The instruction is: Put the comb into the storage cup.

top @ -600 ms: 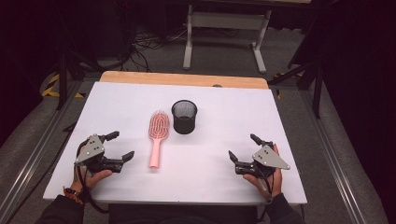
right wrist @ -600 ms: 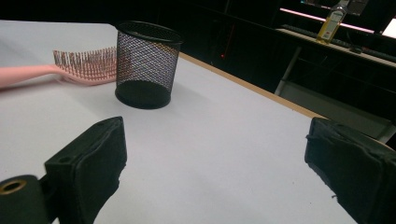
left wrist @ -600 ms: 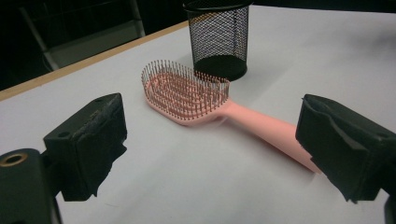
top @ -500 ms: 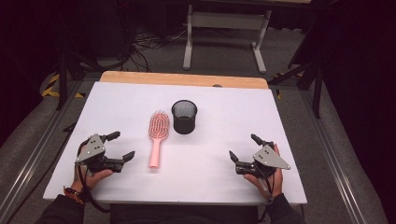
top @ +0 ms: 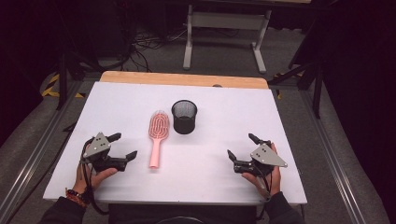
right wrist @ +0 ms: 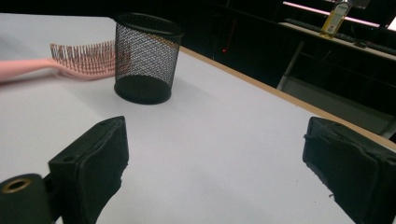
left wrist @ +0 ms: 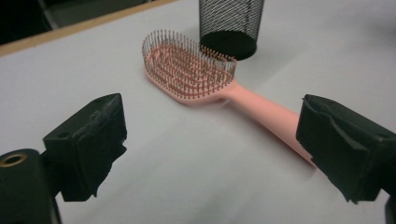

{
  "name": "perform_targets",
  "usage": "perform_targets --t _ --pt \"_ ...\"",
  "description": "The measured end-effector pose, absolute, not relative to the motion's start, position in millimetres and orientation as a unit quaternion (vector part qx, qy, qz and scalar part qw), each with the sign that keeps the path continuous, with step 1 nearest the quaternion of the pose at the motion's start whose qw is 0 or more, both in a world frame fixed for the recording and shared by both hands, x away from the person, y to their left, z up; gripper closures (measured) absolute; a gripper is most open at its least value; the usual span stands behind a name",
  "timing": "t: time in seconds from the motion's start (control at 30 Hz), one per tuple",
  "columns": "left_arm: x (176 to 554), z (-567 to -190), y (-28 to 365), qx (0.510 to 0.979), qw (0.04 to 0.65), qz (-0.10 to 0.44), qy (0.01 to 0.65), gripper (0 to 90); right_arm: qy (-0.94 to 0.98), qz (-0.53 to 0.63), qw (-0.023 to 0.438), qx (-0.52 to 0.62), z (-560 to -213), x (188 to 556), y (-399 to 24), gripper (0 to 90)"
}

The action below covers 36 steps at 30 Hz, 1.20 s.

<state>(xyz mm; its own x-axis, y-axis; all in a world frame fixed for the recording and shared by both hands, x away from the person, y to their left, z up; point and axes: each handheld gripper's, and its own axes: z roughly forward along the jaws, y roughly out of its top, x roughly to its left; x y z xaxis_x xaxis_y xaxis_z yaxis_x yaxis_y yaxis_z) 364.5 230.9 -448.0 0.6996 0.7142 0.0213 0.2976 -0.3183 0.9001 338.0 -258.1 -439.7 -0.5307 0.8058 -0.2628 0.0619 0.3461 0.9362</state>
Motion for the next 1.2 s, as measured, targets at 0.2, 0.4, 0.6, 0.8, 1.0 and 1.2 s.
perform_targets --t 0.2,0.4,0.6,0.8,1.0,1.2 --pt "381.2 -430.6 203.4 0.801 0.399 0.168 0.413 11.4 0.726 0.483 0.379 0.309 -442.3 341.3 -260.6 8.7" --pt "409.2 -413.4 175.0 0.832 0.308 0.092 0.452 13.3 0.728 0.484 0.37 0.314 -443.4 341.5 -260.9 8.9" --pt "430.9 -410.7 154.0 0.834 0.245 0.053 0.492 11.6 0.728 0.495 0.356 0.313 -442.0 341.6 -260.9 9.0" --pt "449.5 -416.0 134.9 0.818 0.189 0.032 0.543 12.8 0.722 0.506 0.345 0.322 -441.5 343.8 -264.3 9.1" --pt "460.0 -420.8 113.5 0.809 0.173 0.021 0.561 14.1 0.721 0.51 0.342 0.323 -441.3 345.7 -265.7 9.4" --pt "466.9 -435.2 107.6 0.791 0.163 0.014 0.589 22.6 0.728 0.511 0.329 0.317 -442.0 345.9 -264.3 11.3"
